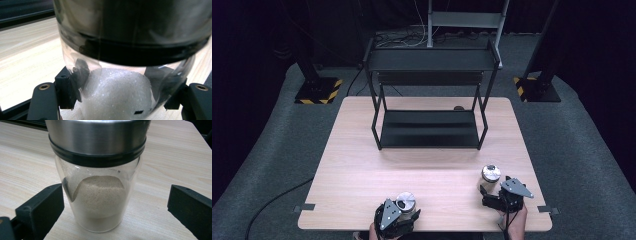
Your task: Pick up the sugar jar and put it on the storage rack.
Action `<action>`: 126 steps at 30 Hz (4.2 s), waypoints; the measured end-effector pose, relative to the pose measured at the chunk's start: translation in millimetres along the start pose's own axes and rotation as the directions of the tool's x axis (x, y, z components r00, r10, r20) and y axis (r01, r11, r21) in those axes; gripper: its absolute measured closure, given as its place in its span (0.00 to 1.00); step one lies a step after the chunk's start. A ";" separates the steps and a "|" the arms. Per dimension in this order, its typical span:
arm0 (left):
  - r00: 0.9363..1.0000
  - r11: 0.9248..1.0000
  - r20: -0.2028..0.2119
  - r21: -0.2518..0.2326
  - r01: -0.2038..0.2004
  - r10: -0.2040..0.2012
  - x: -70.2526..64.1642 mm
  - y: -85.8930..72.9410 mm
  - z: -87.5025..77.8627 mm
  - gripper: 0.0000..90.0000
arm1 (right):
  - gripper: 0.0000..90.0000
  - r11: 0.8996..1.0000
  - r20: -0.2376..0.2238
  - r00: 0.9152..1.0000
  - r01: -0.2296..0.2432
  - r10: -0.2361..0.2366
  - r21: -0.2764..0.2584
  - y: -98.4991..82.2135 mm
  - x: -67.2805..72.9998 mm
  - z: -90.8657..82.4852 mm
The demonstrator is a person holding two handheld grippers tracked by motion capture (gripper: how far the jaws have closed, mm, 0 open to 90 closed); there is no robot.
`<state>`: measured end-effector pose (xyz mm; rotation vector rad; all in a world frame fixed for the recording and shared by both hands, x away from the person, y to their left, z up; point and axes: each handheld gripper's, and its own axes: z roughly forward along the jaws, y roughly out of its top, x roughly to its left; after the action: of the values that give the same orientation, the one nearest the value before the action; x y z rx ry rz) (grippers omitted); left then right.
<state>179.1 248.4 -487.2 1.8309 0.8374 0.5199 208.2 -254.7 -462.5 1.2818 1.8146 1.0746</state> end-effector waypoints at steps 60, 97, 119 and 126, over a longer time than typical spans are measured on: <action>0.996 0.998 -0.083 -0.059 -0.029 0.024 52.5 42.4 -7.6 0.33 | 0.00 1.000 -0.032 0.999 0.002 -0.003 -0.019 -2.4 -4.4 0.4; 0.994 0.995 -0.092 -0.084 -0.059 0.051 81.8 75.8 4.7 0.33 | 0.00 1.000 -0.038 0.999 -0.003 0.003 -0.017 -2.0 -5.6 0.7; 0.994 0.995 -0.098 -0.073 -0.063 0.056 94.2 91.5 17.3 0.33 | 0.00 1.000 -0.039 0.999 -0.004 0.004 -0.018 -2.2 -5.9 0.6; 0.994 0.996 -0.100 -0.064 -0.057 0.051 101.0 97.0 23.8 0.33 | 0.00 1.000 -0.038 0.999 -0.004 0.003 -0.019 -2.3 -5.8 0.5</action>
<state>292.4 285.1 -409.9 1.7818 0.8285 0.6699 209.4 -260.6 -464.5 1.2621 1.8268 1.1228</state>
